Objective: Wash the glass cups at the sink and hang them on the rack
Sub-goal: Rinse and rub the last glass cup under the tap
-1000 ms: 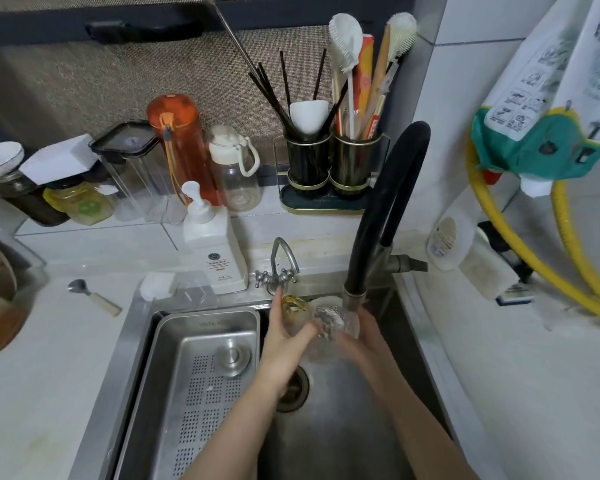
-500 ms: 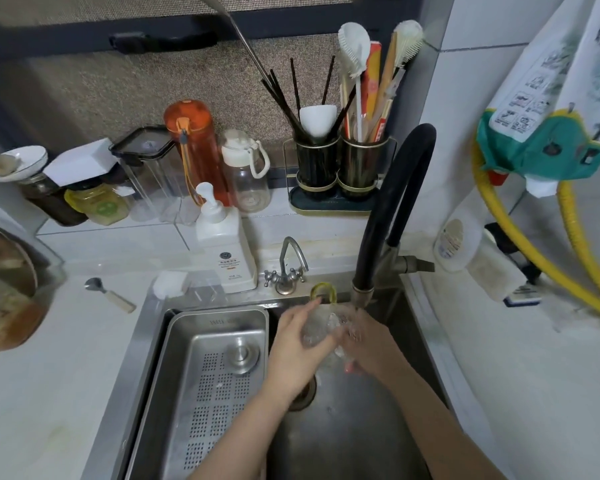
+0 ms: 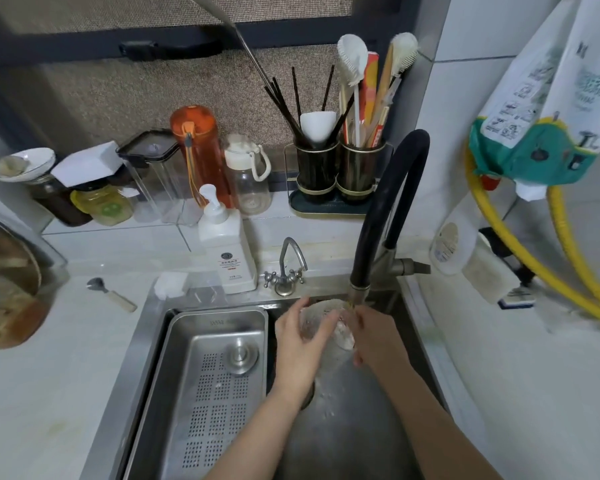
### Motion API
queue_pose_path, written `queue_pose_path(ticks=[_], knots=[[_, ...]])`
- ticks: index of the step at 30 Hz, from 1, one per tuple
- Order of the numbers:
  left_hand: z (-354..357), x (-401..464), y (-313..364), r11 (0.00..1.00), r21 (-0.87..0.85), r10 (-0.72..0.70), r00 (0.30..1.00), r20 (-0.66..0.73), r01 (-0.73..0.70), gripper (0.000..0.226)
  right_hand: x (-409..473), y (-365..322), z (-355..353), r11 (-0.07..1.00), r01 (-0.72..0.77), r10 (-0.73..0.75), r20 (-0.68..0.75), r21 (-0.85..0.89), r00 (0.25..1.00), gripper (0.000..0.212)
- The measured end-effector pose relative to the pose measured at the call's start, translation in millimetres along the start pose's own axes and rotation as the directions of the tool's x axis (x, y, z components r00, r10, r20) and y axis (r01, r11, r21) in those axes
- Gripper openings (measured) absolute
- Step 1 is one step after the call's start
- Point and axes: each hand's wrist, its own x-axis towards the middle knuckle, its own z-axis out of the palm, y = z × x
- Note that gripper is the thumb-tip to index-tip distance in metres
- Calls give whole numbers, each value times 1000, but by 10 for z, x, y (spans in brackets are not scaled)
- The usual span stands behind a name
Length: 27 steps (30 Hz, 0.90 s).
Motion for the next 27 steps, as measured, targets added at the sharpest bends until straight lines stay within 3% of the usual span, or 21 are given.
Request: queue_pose_path(ticks=[2, 4, 5, 7, 9, 12, 14, 16, 20, 23, 25, 27], knots=[[15, 4, -36, 1000, -28, -14, 999, -41, 13, 42, -83, -42, -13, 981, 59, -68, -44, -183, 997, 36], [-25, 92, -70, 996, -79, -47, 999, -28, 44, 34, -151, 3, -38, 870, 119, -201, -123, -479, 972, 36], [-51, 142, -60, 993, -102, -64, 998, -9, 63, 35, -173, 11, -59, 841, 168, -290, -167, -514, 942, 31], [-80, 246, -21, 990, -107, -85, 996, 24, 87, 24, -184, 5, -97, 827, 395, -468, -102, -400, 878, 19], [-70, 319, 49, 990, -88, -106, 993, 46, 110, 12, -199, -24, -116, 798, 585, -584, 54, -145, 810, 20], [-28, 368, 161, 991, -1, -136, 987, 89, 137, 26, -213, -52, -182, 882, 471, -460, 241, 15, 854, 21], [5, 361, 192, 990, 65, -132, 980, 149, 123, 43, -144, 17, -198, 924, 375, -383, 212, 78, 899, 22], [45, 313, 147, 996, 71, -73, 972, 222, 59, 56, -82, 38, -195, 932, 245, -285, 122, 266, 951, 22], [102, 127, -23, 990, -136, 60, 976, 208, -32, 71, -45, 32, -150, 825, 53, -71, 10, 563, 997, 22], [113, 182, -97, 979, -203, 40, 991, 128, -14, 62, -82, 96, -130, 755, 29, -165, 147, 655, 975, 21], [103, 263, -53, 973, -230, -1, 991, 132, 32, 40, -83, 133, -136, 766, 68, -265, 218, 639, 939, 18], [141, 308, -59, 975, -221, -9, 993, 116, 35, 27, -69, 107, -144, 767, 90, -275, 199, 636, 940, 15]])
